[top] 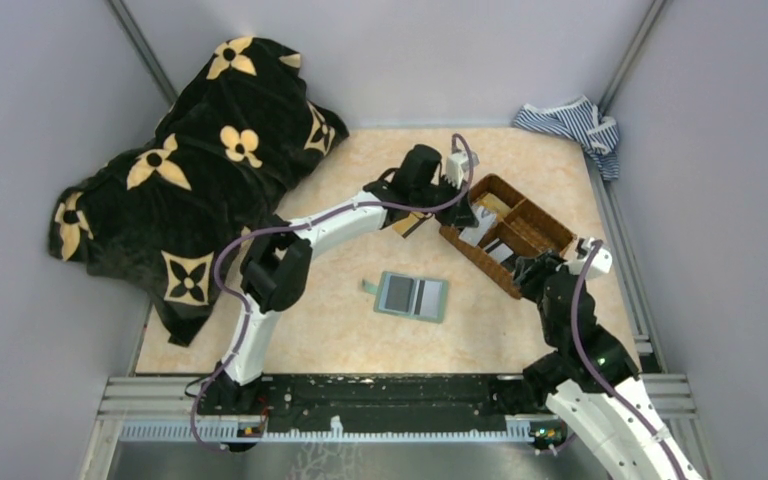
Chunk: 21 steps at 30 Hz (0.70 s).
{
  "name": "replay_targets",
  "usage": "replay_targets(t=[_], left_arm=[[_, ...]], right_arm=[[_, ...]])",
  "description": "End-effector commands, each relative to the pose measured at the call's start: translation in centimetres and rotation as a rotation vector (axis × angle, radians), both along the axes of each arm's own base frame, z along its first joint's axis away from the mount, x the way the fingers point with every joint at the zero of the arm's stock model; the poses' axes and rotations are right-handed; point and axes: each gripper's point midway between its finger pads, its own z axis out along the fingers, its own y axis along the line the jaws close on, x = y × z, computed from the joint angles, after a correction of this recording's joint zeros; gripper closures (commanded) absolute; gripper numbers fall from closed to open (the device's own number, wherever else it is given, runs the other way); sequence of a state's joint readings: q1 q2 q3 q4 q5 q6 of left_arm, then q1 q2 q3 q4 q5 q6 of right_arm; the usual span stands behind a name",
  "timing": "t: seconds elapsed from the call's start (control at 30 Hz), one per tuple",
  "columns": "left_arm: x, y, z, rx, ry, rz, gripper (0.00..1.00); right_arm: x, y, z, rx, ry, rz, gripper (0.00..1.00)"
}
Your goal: Take the credit cards out of the card holder
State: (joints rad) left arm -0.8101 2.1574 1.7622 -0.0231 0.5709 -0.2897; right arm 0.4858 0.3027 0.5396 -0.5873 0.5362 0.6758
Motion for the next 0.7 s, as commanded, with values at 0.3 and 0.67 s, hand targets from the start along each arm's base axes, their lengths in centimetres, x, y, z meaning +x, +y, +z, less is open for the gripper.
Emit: replay_targets(t=[0.3,0.67], left_arm=[[-1.5,3.0,-0.7,0.184,-0.083,0.008,1.0],[-3.2,6.6,2.4,0.154,-0.154,0.066,1.0]], right_arm=[[4.6,0.1,-3.1,-0.065,0.133,-0.082,1.0],[10.3,2.6,-7.9,-0.046,0.245,0.024,1.0]])
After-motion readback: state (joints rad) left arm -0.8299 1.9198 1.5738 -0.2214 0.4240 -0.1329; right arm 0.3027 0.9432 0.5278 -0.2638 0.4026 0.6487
